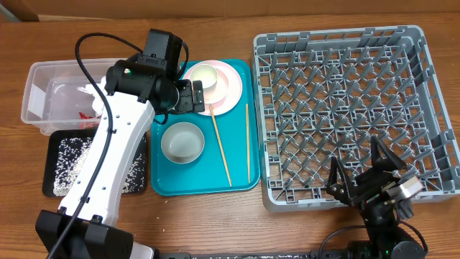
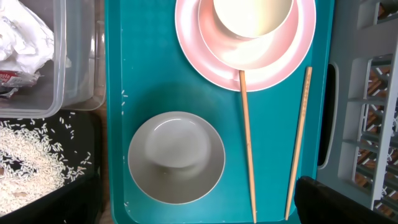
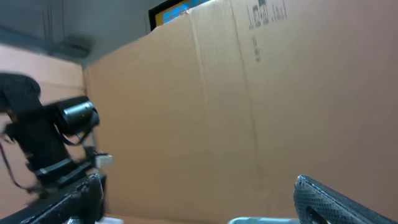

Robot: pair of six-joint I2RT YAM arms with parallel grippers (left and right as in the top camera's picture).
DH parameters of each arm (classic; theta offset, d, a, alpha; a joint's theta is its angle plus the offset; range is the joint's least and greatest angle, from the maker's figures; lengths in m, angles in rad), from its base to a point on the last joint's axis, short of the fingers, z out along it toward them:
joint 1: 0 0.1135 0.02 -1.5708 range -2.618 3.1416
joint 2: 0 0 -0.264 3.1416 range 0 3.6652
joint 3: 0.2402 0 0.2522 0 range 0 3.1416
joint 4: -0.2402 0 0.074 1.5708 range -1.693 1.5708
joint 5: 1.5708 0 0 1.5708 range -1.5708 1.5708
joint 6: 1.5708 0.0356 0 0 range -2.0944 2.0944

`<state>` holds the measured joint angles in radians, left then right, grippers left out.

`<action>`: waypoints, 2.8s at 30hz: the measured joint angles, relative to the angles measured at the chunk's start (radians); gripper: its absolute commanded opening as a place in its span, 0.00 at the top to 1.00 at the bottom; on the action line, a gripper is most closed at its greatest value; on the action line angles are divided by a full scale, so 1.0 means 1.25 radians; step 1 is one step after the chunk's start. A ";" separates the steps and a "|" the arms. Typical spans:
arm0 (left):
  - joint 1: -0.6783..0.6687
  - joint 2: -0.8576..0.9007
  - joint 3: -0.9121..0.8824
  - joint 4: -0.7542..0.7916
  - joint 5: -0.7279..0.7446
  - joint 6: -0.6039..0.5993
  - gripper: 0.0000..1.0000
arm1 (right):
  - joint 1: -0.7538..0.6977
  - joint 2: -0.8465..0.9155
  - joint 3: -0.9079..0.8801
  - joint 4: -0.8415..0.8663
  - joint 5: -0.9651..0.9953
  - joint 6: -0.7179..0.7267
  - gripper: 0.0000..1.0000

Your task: Sort waste into correct bins and load items into the dishwasher

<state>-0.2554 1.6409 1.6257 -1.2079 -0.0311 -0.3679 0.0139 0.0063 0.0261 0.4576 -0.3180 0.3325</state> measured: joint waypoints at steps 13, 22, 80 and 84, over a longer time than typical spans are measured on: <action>0.000 0.000 0.000 0.000 0.000 0.000 0.00 | 0.000 0.000 0.003 -0.092 -0.033 0.238 0.00; 0.000 0.000 0.000 0.000 0.000 0.000 0.00 | 0.000 0.009 0.173 -0.470 -0.082 0.209 0.00; 0.000 0.000 0.000 0.000 -0.003 0.000 0.00 | 0.552 1.016 1.055 -1.120 0.161 0.049 0.51; 0.000 0.000 0.000 0.000 -0.003 0.000 0.00 | 0.605 1.089 1.053 -1.097 0.226 0.050 0.51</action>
<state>-0.2554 1.6413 1.6257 -1.2083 -0.0349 -0.3679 0.7708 1.3678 1.3422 -0.9131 -0.0349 0.3954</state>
